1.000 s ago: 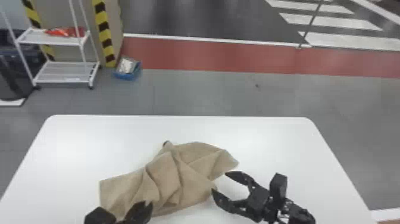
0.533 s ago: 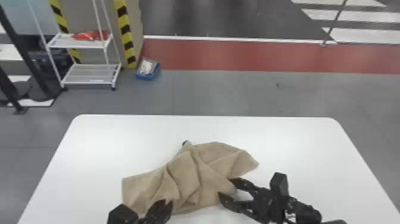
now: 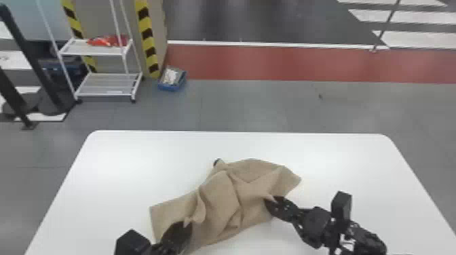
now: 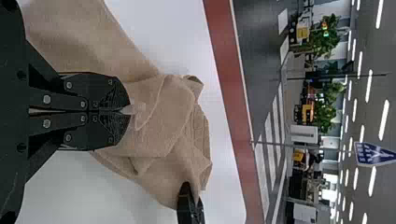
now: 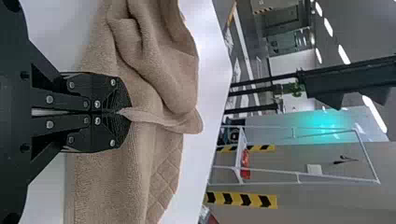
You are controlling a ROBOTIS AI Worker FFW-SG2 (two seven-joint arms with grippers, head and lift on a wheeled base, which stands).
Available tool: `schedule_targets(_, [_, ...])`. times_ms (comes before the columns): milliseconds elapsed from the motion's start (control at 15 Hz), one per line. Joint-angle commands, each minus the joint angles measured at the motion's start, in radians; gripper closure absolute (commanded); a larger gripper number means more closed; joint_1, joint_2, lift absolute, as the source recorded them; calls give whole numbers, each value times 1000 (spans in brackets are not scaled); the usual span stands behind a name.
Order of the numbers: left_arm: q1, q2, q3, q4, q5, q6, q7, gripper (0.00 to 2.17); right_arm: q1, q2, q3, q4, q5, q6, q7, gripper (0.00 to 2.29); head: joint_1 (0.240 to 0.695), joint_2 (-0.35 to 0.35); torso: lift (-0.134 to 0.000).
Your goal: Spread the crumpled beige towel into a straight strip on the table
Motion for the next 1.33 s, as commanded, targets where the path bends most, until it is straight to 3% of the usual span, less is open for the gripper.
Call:
schedule_targets(0, [8,-1,53,-26,12,-6,0,1703,44,-1,-74,-148,-8,85,7,1507,695,-55,0])
schedule_targets(133, [11,-3,101,-37,30,-6,-2,1703,83,-11,-99,-273,37,183,42,1504,695,-64,0])
schedule_targets(333, [11,-13,157,-34,48,-9,-2,1703,107,-1,-79,-356,264,302,81,1504,695,-38,0])
schedule_targets(467, [6,-16,166,-23,51,-9,6,1703,109,0,-54,-358,333,333,82,1474,695,-13,0])
schedule_targets(600, [-3,-18,176,-15,50,-6,21,1703,118,0,-39,-379,353,321,87,1322,695,16,0])
schedule_targets(733, [-14,-18,179,-12,50,-3,35,1703,149,0,-40,-430,359,309,87,63,695,33,0])
schedule_targets(1000, [-31,-18,194,-8,47,21,38,1703,175,0,-103,-487,439,272,84,26,695,48,0])
schedule_targets(1267, [-70,-19,186,40,41,24,38,1703,164,0,-171,-490,489,275,78,70,695,1,0])
